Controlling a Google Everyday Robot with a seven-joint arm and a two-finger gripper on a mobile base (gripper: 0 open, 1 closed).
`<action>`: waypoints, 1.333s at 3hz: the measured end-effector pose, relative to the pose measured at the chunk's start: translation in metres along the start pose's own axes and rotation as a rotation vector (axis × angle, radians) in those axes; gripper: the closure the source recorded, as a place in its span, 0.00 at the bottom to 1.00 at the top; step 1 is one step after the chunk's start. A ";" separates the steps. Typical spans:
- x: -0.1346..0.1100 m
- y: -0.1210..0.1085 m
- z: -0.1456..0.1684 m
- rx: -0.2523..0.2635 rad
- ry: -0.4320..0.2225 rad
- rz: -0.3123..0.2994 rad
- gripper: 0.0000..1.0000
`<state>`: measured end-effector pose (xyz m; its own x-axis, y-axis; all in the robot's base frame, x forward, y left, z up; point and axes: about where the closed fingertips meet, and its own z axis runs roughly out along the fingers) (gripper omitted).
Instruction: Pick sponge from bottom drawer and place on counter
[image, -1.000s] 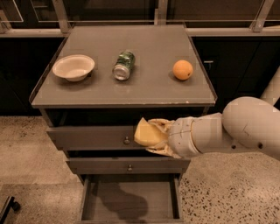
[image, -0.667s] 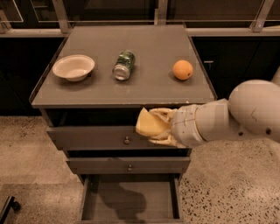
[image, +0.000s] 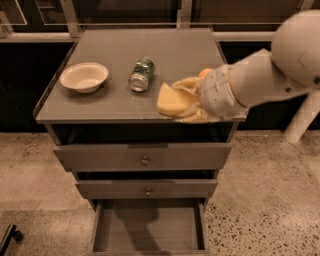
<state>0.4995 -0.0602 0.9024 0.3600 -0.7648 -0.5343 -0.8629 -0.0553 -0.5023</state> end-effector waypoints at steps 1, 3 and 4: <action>0.003 -0.046 0.001 0.016 -0.009 -0.014 1.00; 0.029 -0.090 0.036 0.053 -0.123 0.005 1.00; 0.031 -0.106 0.056 0.052 -0.161 0.004 1.00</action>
Offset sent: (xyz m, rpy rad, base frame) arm 0.1203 -0.0034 0.0103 0.1540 -0.0466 0.0203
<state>0.6216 -0.0420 0.9007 0.4123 -0.6522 -0.6361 -0.8465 -0.0161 -0.5321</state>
